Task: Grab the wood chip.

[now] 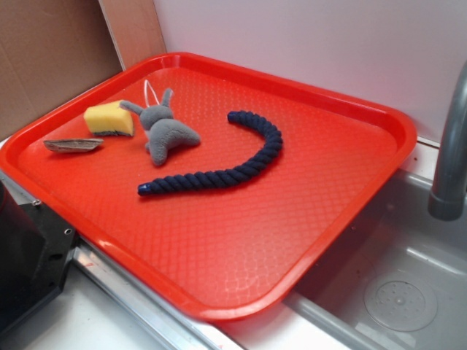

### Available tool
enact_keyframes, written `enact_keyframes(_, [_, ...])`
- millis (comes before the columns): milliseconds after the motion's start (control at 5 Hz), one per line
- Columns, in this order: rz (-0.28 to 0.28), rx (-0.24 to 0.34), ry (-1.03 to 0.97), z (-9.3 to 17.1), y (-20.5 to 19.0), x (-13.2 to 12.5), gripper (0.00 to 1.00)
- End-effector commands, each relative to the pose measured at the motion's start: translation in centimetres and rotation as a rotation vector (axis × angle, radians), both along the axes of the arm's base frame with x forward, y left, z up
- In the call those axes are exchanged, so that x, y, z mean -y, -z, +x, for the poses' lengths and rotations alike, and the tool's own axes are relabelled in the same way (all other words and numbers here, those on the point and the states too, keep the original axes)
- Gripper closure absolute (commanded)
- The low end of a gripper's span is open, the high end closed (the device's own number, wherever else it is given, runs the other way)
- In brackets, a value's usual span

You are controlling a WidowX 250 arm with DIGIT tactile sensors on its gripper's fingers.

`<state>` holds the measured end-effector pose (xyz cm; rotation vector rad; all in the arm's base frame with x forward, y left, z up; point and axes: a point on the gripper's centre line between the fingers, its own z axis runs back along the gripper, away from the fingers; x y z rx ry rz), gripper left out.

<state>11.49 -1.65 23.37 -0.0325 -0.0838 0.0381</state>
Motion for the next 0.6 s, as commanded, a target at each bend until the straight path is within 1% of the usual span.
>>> enact_keyframes(0, [0.067,0.072,0.147,0.2,3.5,-2.7,0.00])
enact_keyframes(200, [0.076,0.087,0.253,0.6,6.5,-5.2,0.00])
enact_keyframes(400, [0.084,0.102,0.375,1.9,10.4,-7.9,0.00])
